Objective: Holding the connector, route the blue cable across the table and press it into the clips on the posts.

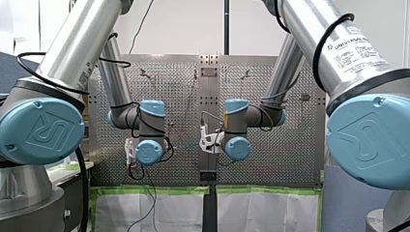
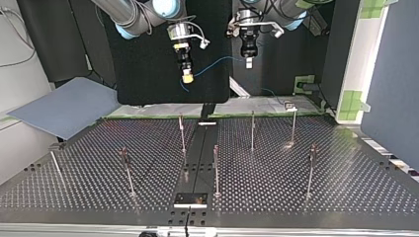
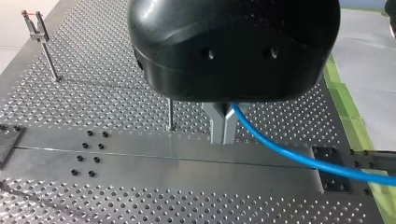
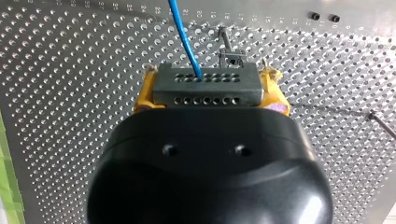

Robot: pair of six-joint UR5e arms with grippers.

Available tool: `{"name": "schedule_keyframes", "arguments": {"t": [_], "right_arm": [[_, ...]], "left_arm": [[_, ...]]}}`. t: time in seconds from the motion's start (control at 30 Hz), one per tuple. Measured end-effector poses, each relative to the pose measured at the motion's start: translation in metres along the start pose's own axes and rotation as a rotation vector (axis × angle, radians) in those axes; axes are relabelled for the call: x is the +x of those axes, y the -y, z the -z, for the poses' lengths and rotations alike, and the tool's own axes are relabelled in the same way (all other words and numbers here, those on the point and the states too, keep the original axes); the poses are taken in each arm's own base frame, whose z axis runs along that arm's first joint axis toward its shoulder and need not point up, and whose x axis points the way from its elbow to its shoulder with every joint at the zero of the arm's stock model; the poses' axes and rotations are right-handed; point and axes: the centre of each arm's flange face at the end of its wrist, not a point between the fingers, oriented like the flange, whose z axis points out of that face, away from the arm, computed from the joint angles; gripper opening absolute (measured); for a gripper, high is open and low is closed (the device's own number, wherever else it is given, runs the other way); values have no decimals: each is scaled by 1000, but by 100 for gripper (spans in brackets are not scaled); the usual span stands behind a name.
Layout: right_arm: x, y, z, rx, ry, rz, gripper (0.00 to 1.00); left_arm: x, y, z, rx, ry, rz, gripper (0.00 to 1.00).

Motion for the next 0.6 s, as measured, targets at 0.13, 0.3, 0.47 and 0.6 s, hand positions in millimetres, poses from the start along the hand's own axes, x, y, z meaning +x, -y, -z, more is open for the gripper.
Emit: {"name": "schedule_keyframes", "arguments": {"t": [0.13,0.3,0.47,0.6], "right_arm": [[0,0,0,0,0,0,0],[-1,0,1,2,3,2,0],[-22,4,12,41,68,44,0],[-37,5,19,64,120,64,0]], "left_arm": [[0,0,0,0,0,0,0],[0,0,0,0,0,0,0],[0,0,0,0,0,0,0],[0,0,0,0,0,0,0]]}}
